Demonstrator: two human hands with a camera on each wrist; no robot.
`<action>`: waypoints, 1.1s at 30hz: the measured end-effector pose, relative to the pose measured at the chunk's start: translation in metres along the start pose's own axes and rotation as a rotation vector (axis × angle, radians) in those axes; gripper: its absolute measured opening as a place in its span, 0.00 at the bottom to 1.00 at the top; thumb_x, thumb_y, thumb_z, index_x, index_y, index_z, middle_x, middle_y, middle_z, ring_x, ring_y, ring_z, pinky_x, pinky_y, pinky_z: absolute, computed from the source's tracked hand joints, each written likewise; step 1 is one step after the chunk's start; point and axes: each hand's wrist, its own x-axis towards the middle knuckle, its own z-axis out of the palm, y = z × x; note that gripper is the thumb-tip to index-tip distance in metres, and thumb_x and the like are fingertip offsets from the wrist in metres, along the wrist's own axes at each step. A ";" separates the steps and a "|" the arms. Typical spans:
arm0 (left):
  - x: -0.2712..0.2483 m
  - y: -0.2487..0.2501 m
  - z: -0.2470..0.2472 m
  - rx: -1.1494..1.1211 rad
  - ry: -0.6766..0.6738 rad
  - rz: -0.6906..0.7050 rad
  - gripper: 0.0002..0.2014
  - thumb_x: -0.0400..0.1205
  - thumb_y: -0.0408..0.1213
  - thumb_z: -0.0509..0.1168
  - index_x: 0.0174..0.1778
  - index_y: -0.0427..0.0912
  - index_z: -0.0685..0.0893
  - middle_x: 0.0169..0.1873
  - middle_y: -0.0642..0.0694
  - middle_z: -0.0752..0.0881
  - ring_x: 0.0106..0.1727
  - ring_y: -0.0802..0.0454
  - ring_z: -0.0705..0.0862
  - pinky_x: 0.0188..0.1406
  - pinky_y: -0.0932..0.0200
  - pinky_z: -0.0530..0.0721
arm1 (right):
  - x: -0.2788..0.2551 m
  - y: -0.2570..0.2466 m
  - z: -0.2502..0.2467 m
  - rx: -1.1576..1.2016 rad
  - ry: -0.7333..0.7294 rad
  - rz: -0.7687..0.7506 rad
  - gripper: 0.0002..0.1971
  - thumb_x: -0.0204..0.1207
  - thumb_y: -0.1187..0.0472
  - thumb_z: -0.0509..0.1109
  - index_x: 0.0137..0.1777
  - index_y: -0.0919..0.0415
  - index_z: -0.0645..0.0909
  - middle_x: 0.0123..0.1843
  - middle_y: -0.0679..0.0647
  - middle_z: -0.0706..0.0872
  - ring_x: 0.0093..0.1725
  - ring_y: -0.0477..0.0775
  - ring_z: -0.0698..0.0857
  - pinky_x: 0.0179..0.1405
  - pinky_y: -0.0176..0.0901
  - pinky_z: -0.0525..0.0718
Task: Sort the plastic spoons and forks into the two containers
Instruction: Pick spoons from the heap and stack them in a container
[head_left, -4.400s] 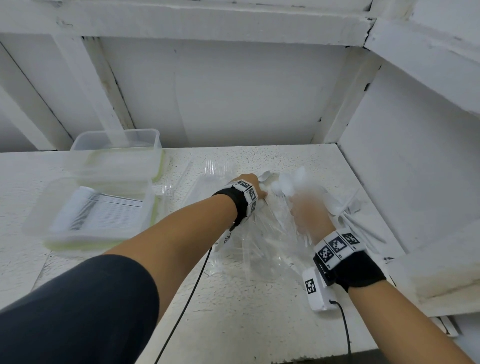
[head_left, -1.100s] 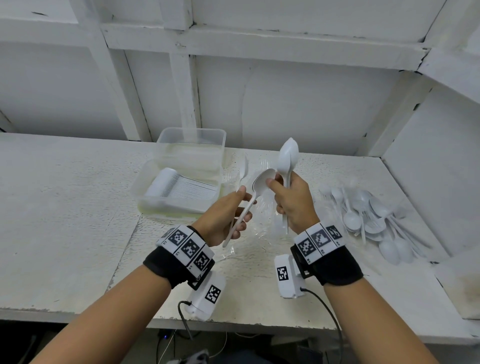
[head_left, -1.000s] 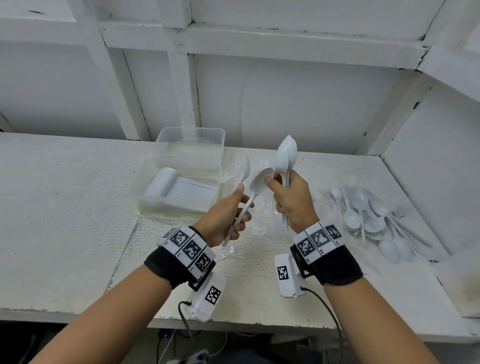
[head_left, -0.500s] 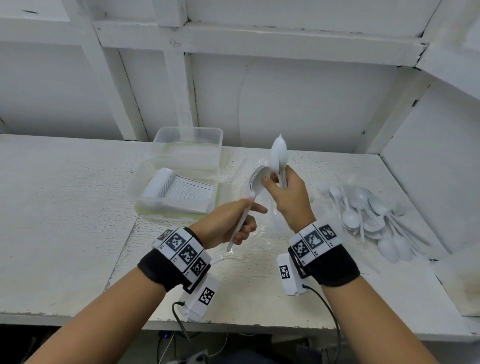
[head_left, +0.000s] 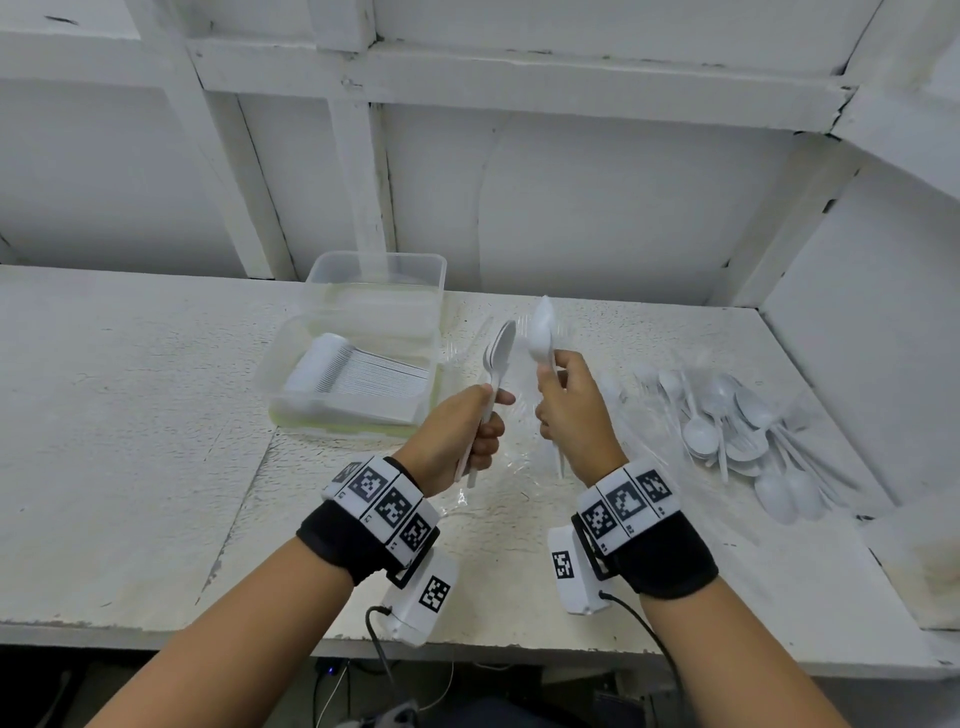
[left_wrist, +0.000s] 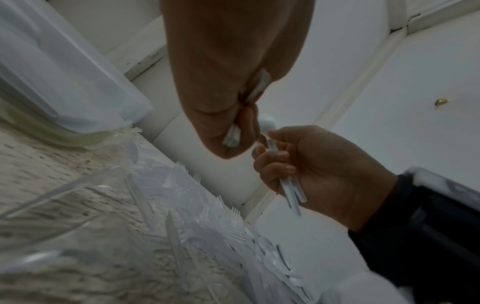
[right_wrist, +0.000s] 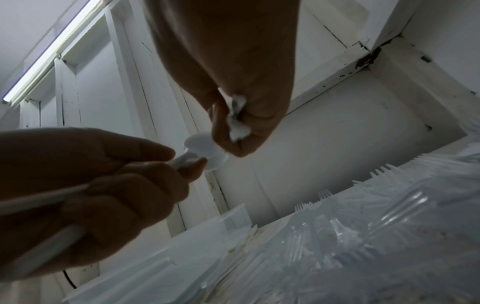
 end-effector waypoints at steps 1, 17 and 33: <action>0.000 -0.001 0.001 -0.006 0.004 0.013 0.12 0.87 0.39 0.47 0.48 0.42 0.74 0.20 0.52 0.66 0.19 0.58 0.62 0.19 0.66 0.60 | -0.002 0.002 0.001 -0.016 -0.006 -0.033 0.07 0.85 0.58 0.56 0.57 0.55 0.73 0.33 0.49 0.72 0.27 0.46 0.70 0.25 0.38 0.70; -0.004 -0.007 0.003 0.021 -0.038 0.152 0.11 0.87 0.33 0.54 0.48 0.36 0.82 0.40 0.43 0.87 0.38 0.55 0.88 0.43 0.60 0.88 | -0.009 0.011 0.018 -0.114 0.090 -0.049 0.09 0.79 0.57 0.65 0.49 0.57 0.86 0.48 0.57 0.86 0.50 0.53 0.85 0.51 0.46 0.85; -0.008 0.001 -0.011 -0.022 -0.022 0.119 0.11 0.83 0.35 0.63 0.40 0.30 0.82 0.41 0.37 0.88 0.42 0.47 0.88 0.46 0.58 0.89 | -0.029 -0.013 0.014 -0.323 -0.023 -0.088 0.15 0.83 0.52 0.59 0.34 0.35 0.69 0.59 0.57 0.75 0.62 0.61 0.77 0.62 0.67 0.76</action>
